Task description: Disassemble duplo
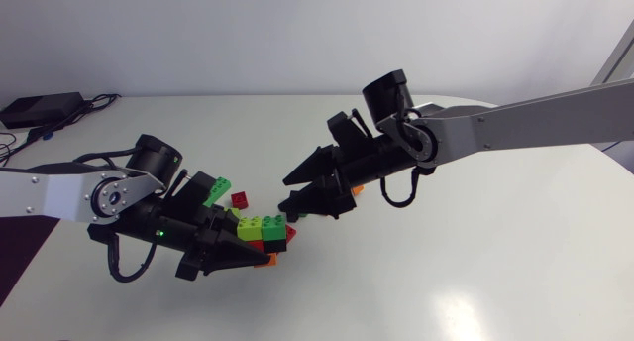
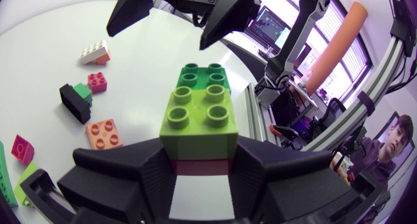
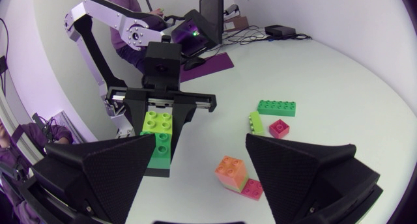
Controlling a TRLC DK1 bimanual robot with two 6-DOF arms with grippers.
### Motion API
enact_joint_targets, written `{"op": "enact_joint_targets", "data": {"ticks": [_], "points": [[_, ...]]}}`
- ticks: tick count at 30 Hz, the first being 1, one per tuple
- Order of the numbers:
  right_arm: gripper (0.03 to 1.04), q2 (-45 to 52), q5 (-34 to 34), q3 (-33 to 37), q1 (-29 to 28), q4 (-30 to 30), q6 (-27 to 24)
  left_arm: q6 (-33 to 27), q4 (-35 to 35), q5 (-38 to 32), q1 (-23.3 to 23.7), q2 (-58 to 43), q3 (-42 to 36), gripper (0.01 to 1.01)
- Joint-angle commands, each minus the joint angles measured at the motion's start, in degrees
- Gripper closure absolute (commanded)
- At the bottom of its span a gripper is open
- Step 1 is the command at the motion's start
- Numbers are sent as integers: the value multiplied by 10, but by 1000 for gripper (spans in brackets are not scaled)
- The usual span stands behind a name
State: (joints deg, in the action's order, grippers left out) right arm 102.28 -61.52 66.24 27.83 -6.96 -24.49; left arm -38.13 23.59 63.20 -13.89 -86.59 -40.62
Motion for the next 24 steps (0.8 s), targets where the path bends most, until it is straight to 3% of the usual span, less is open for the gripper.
{"op": "enact_joint_targets", "data": {"ticks": [1,11,18,24], "points": [[70,20,0,-15,13,-8,-5,-16,3,7,-3,0,-16,666],[103,27,9,2,51,-104,-86,-17,3,7,0,-1,-17,666],[111,27,8,6,49,-111,-87,-17,3,7,2,-1,-17,666],[225,26,8,7,49,-111,-86,-18,3,7,2,-1,-17,666]]}}
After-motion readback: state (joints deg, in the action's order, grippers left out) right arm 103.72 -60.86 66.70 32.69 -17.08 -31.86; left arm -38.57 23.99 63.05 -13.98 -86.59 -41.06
